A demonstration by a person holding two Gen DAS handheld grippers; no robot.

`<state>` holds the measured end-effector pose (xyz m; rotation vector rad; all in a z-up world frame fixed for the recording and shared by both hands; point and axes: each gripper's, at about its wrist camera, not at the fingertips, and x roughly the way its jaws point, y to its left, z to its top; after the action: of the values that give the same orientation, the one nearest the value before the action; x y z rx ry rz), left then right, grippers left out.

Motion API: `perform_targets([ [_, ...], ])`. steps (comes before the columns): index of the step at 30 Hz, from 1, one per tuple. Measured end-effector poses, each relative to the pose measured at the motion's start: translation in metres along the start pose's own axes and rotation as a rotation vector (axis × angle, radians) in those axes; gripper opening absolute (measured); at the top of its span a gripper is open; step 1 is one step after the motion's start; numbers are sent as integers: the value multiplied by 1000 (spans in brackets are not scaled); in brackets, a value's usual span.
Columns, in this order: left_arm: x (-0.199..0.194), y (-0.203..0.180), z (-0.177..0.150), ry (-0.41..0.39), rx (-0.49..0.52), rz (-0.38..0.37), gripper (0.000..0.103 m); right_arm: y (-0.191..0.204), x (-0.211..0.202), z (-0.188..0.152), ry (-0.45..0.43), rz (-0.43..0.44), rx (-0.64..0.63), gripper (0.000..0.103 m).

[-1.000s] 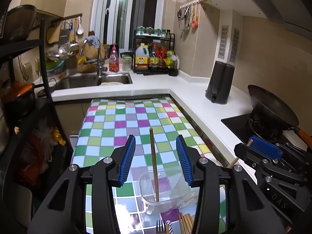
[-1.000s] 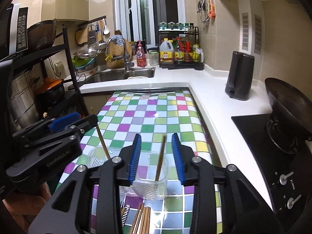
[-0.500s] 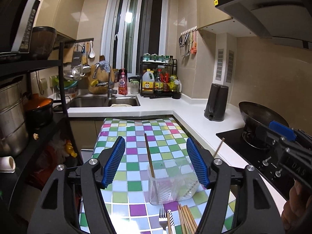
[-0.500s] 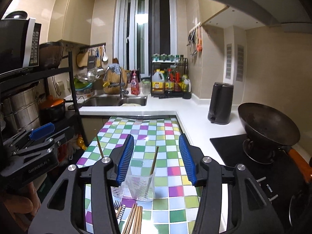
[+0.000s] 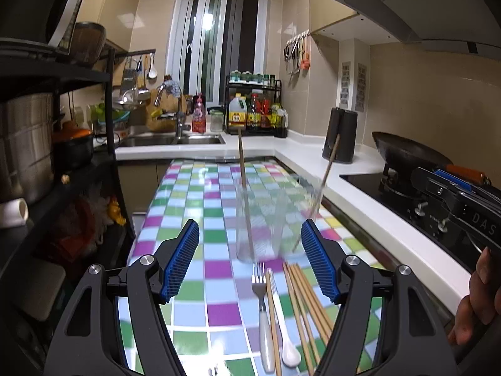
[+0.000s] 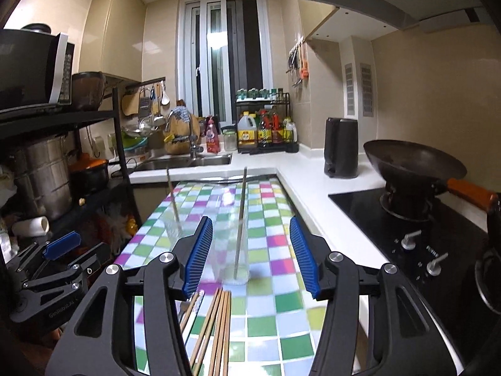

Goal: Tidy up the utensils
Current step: 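Withdraw both open tools back toward the remaining utensils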

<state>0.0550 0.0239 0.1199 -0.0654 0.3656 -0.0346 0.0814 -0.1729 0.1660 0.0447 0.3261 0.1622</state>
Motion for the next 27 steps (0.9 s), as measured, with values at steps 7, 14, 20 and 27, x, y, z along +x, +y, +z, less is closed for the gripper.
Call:
perform_targets([
  [7, -3, 9, -55, 81, -8, 5, 51, 3, -7, -57, 45, -18, 10, 52],
  [14, 1, 11, -79, 143, 0, 5, 33, -1, -4, -97, 115, -25, 0, 52],
  [20, 1, 11, -83, 139, 7, 11, 28, -7, -3, -116, 157, -23, -3, 37],
  [27, 2, 13, -87, 149, 3, 14, 24, -2, -7, -119, 147, -1, 2, 20],
])
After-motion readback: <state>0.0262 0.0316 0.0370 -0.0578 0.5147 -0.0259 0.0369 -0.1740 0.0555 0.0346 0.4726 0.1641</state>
